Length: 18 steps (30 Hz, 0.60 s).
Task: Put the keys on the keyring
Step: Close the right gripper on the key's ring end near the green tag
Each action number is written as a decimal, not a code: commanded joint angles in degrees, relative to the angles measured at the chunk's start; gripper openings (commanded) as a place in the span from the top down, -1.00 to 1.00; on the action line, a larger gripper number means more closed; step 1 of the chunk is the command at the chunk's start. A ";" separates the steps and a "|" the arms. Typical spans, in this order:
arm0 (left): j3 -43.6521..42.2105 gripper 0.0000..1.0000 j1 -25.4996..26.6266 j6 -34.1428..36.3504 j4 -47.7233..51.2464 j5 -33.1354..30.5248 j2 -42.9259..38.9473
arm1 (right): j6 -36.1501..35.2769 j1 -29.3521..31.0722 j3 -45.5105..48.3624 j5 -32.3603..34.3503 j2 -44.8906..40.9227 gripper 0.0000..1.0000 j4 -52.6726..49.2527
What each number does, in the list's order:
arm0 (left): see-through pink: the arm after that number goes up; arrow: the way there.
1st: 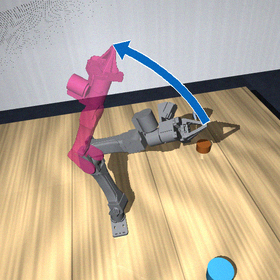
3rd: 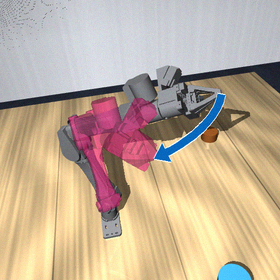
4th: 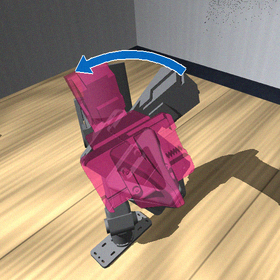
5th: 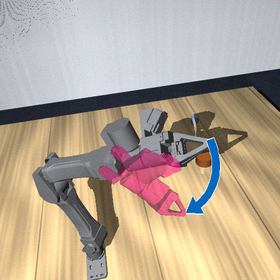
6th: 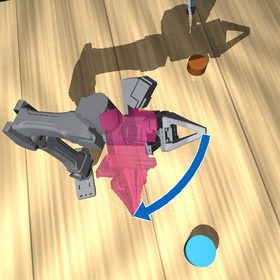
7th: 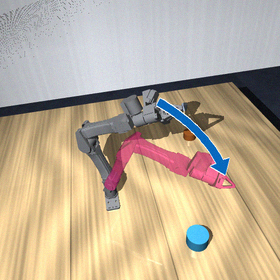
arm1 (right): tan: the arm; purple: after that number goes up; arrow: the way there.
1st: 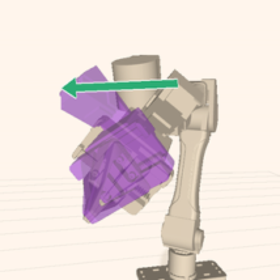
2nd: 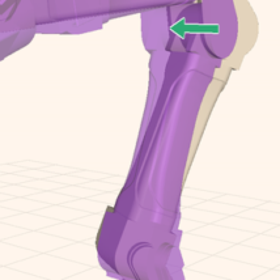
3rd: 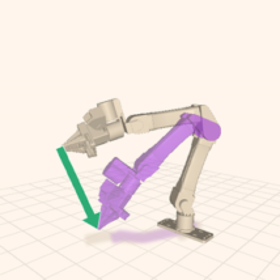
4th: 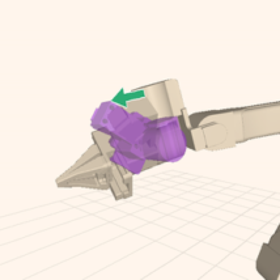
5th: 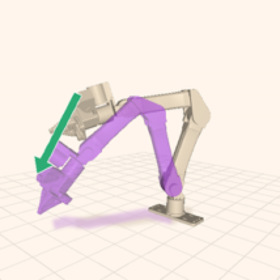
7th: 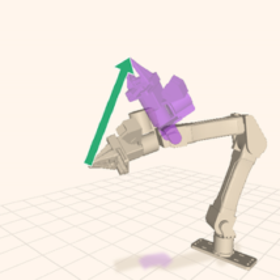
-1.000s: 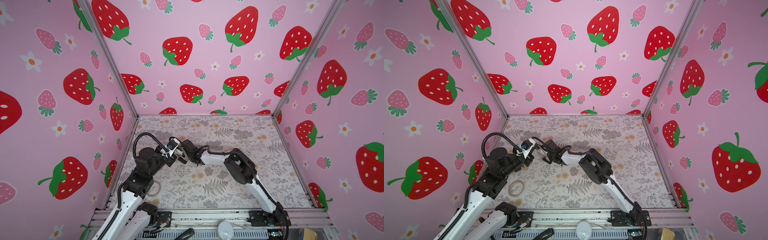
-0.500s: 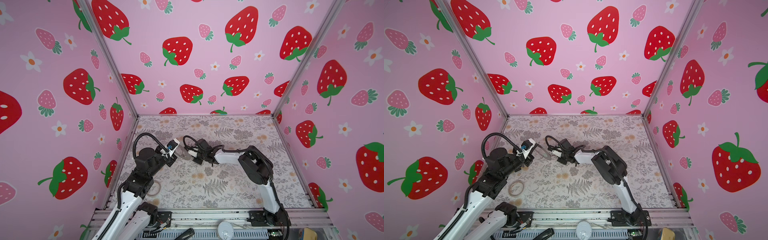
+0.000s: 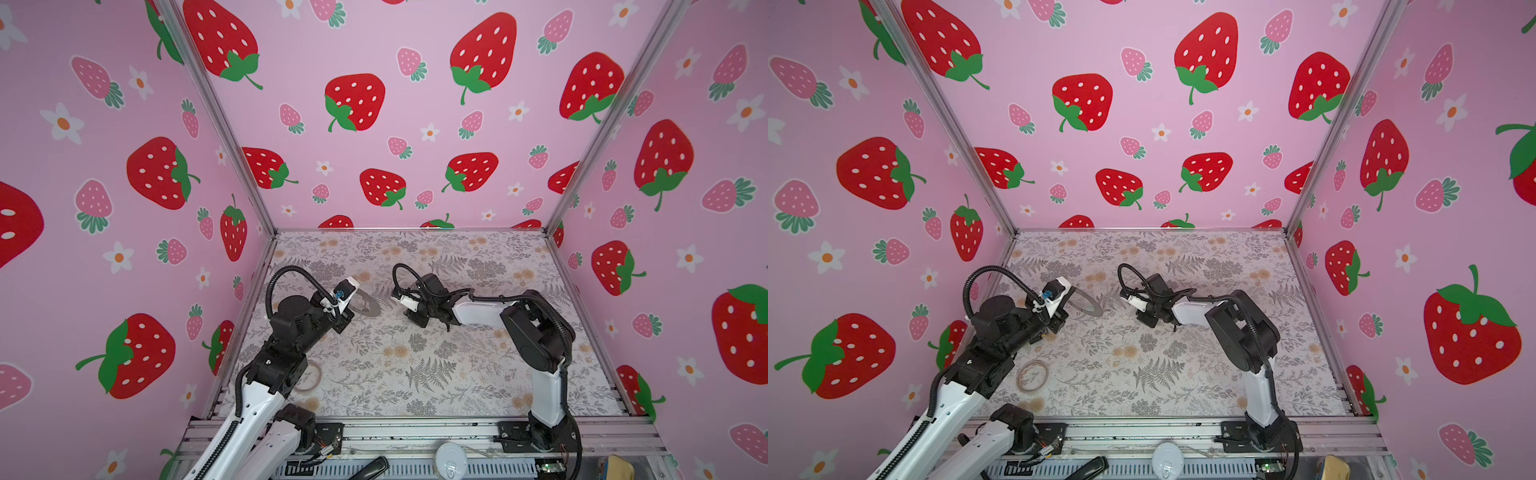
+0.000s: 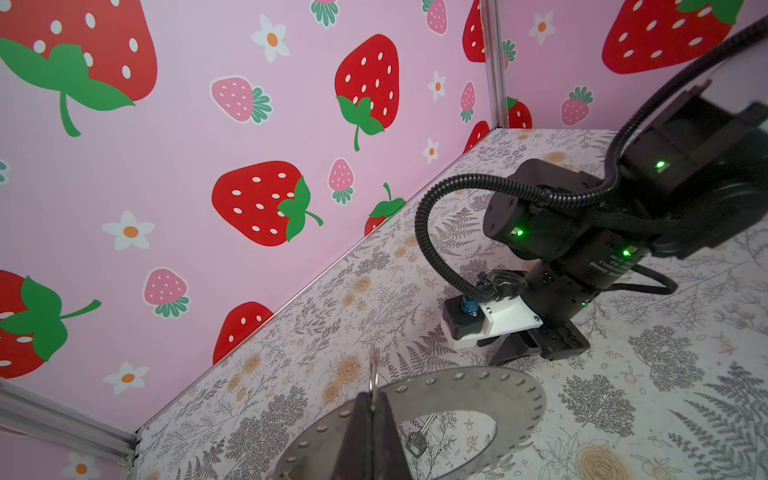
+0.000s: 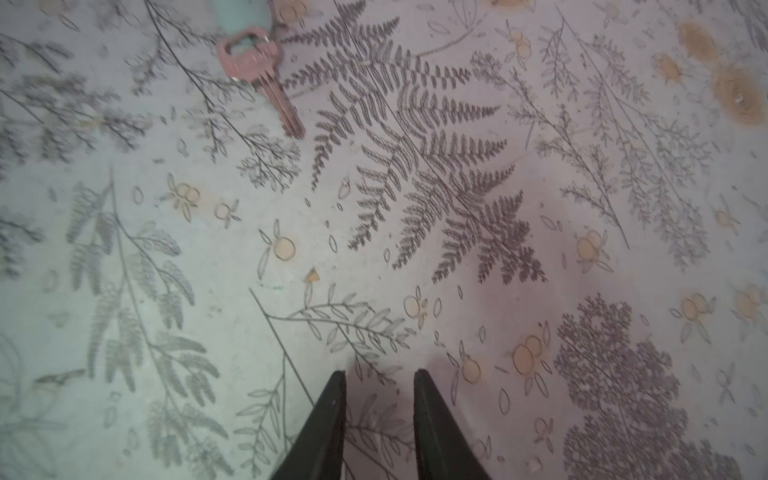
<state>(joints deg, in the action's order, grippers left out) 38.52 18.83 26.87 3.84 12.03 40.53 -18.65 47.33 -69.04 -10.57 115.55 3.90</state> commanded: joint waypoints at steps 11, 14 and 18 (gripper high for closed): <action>-0.46 1.00 0.24 0.30 -1.78 -0.62 -1.89 | 20.72 4.44 -20.59 -10.29 13.27 0.40 -3.69; -0.73 1.00 0.22 0.08 -2.03 -0.47 -1.95 | 24.01 4.66 -21.99 -10.45 14.69 0.40 -3.80; -0.95 1.00 0.24 -0.30 -2.11 -0.34 -1.84 | 25.83 5.28 -23.24 -9.43 16.34 0.40 -3.84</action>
<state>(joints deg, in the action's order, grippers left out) 37.85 18.87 26.72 3.95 11.97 39.35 3.16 52.14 -90.30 -19.40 130.15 1.80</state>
